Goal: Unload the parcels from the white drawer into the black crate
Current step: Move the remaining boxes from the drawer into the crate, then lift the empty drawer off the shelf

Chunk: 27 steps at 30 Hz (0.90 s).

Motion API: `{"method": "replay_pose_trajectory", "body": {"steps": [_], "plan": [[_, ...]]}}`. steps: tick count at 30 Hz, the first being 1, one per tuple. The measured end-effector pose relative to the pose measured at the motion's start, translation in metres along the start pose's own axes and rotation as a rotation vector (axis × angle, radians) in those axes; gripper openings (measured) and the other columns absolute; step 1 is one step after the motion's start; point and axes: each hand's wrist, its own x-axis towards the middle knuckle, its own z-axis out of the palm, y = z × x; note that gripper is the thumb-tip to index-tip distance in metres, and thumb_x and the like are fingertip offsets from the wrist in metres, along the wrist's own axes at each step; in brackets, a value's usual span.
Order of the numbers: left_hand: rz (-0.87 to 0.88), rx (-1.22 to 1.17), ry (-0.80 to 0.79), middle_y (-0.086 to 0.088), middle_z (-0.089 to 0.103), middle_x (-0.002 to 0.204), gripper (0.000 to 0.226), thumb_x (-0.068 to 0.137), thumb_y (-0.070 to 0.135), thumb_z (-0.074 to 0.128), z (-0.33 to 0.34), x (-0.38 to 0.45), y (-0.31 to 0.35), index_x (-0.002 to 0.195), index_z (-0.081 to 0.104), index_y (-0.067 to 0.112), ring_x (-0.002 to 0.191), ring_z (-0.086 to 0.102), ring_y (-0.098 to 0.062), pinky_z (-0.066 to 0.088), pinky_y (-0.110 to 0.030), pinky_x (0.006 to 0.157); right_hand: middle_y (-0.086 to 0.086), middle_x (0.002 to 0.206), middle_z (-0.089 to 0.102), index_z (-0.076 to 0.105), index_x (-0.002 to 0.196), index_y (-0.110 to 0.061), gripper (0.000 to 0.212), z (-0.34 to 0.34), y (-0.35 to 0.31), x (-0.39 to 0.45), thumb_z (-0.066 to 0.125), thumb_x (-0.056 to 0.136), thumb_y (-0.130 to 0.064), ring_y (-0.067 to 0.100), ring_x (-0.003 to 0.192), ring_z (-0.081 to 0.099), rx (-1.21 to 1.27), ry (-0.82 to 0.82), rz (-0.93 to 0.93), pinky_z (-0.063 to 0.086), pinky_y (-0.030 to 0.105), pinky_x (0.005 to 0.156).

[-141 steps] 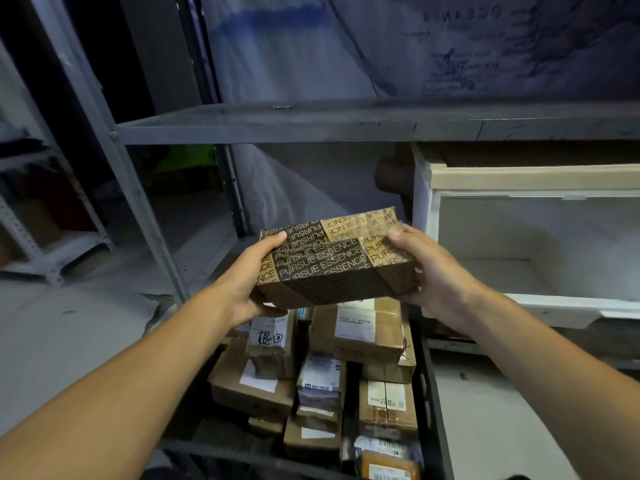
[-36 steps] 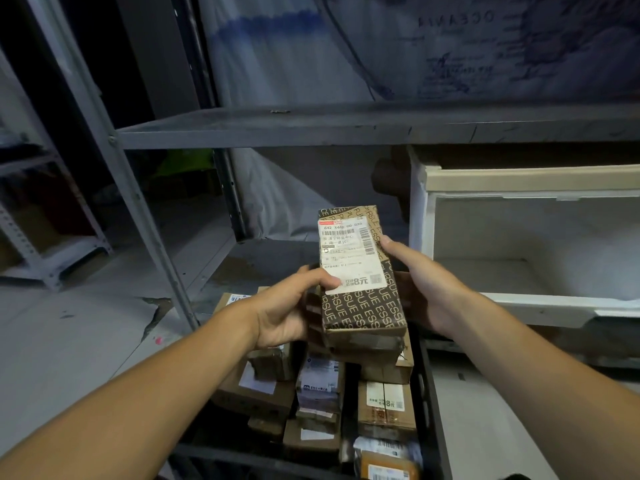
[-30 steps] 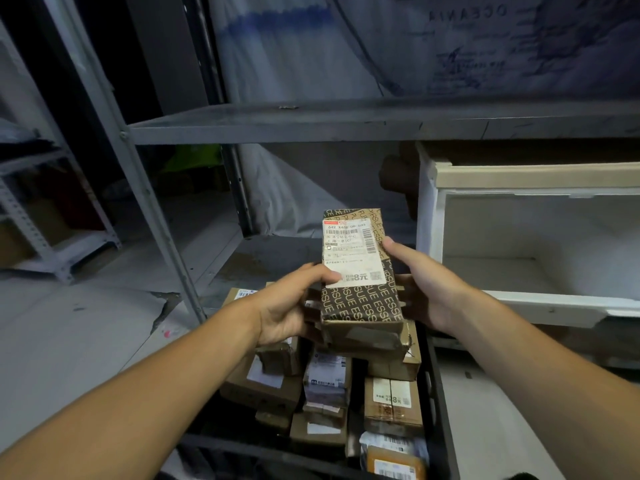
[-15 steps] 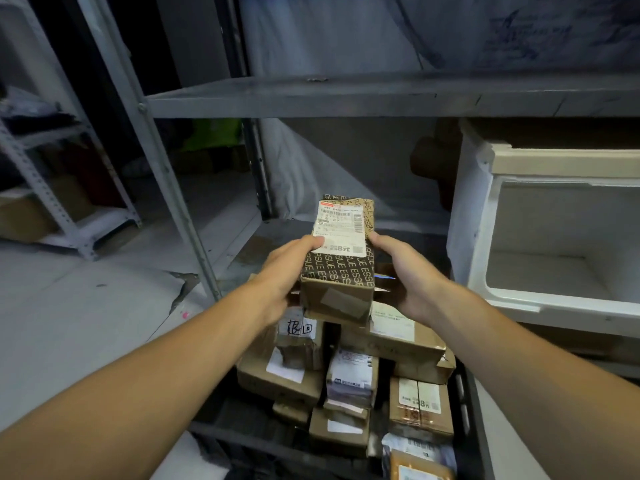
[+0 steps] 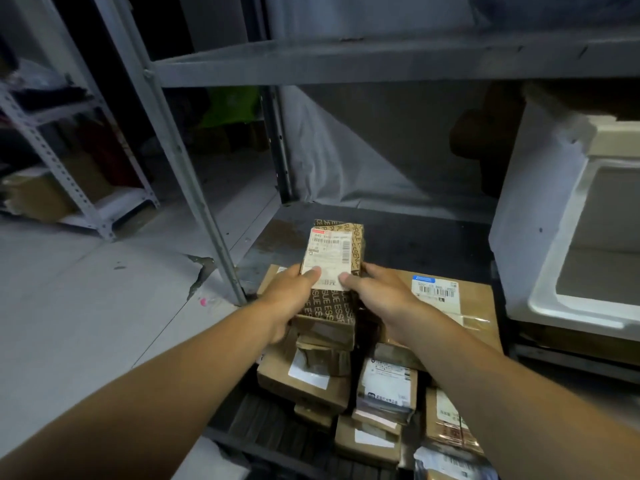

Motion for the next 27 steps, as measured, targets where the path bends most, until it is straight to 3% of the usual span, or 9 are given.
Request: {"method": "replay_pose_trajectory", "body": {"steps": [6,10,12,14,17,19,22,25,27], "plan": [[0.008,0.032,0.002,0.003,0.078,0.105,0.030,0.102,0.039,0.055,-0.006,0.010,-0.002,0.128,0.066,0.026,0.100,0.073,-0.022,0.054,-0.049,0.100,-0.006,0.102,0.078,0.069,0.120,-0.025,0.024,-0.001,0.000,0.005,0.069,0.096,-0.027,0.013,0.089,0.075,0.003,0.029,-0.003,0.057,0.028,0.073],[-0.012,0.014,0.013,-0.002,0.078,0.102,0.029,0.101,0.034,0.059,-0.004,0.007,0.001,0.126,0.064,0.020,0.091,0.074,-0.021,0.058,-0.035,0.078,-0.005,0.106,0.076,0.066,0.123,-0.026,0.028,-0.004,-0.001,0.000,0.068,0.096,-0.027,0.012,0.089,0.074,0.002,0.032,0.015,0.052,0.024,0.064],[-0.015,0.000,0.025,-0.003,0.077,0.103,0.030,0.100,0.029,0.062,-0.003,0.005,0.003,0.128,0.061,0.018,0.090,0.074,-0.021,0.059,-0.036,0.078,-0.004,0.108,0.075,0.065,0.125,-0.024,0.031,-0.005,-0.004,-0.004,0.067,0.094,-0.025,0.013,0.091,0.072,-0.002,0.038,0.018,0.051,0.023,0.062],[-0.014,0.002,0.037,-0.003,0.076,0.105,0.035,0.099,0.028,0.063,-0.004,0.003,0.004,0.133,0.058,0.017,0.091,0.075,-0.021,0.060,-0.039,0.082,-0.007,0.104,0.072,0.064,0.123,-0.020,0.029,-0.008,-0.005,-0.008,0.066,0.094,-0.021,0.010,0.087,0.068,-0.014,0.030,0.021,0.047,0.020,0.059],[-0.011,0.014,0.061,-0.004,0.075,0.110,0.050,0.098,0.029,0.064,-0.004,0.003,0.004,0.144,0.049,0.017,0.090,0.074,-0.020,0.056,-0.035,0.073,-0.015,0.097,0.059,0.052,0.125,-0.026,0.033,-0.013,-0.008,-0.015,0.067,0.096,-0.023,0.004,0.078,0.054,-0.044,0.023,0.038,0.038,0.017,0.057],[-0.008,0.036,0.080,-0.005,0.072,0.117,0.058,0.097,0.032,0.065,-0.005,0.002,0.004,0.149,0.044,0.019,0.094,0.073,-0.021,0.055,-0.036,0.076,-0.009,0.126,0.058,0.044,0.150,-0.023,0.060,-0.015,-0.008,-0.018,0.069,0.095,-0.028,0.012,0.095,0.056,-0.066,0.033,0.028,0.042,0.021,0.071],[0.059,0.167,0.151,-0.009,0.057,0.144,0.074,0.094,0.044,0.065,-0.008,0.000,0.005,0.157,0.031,0.025,0.120,0.063,-0.029,0.050,-0.049,0.104,-0.001,0.162,0.037,0.035,0.158,-0.029,0.073,-0.019,-0.010,-0.025,0.068,0.095,-0.043,0.023,0.141,0.042,-0.186,0.116,-0.041,0.039,0.037,0.110],[0.344,0.803,0.305,-0.008,0.021,0.167,0.089,0.092,0.064,0.056,-0.015,-0.014,0.011,0.162,0.012,0.031,0.153,0.020,-0.033,0.023,-0.054,0.123,0.002,0.166,0.028,0.022,0.161,-0.035,0.083,-0.034,-0.009,-0.037,0.063,0.092,-0.058,0.026,0.152,0.026,-0.594,0.217,-0.217,0.029,0.044,0.120],[0.551,1.152,0.338,-0.006,0.000,0.171,0.094,0.089,0.074,0.048,-0.018,-0.027,0.017,0.161,0.000,0.037,0.157,-0.006,-0.032,0.006,-0.056,0.123,0.003,0.171,0.012,0.009,0.162,-0.041,0.090,-0.044,-0.007,-0.049,0.057,0.090,-0.068,0.028,0.156,0.010,-0.927,0.268,-0.328,0.021,0.045,0.123]]}}
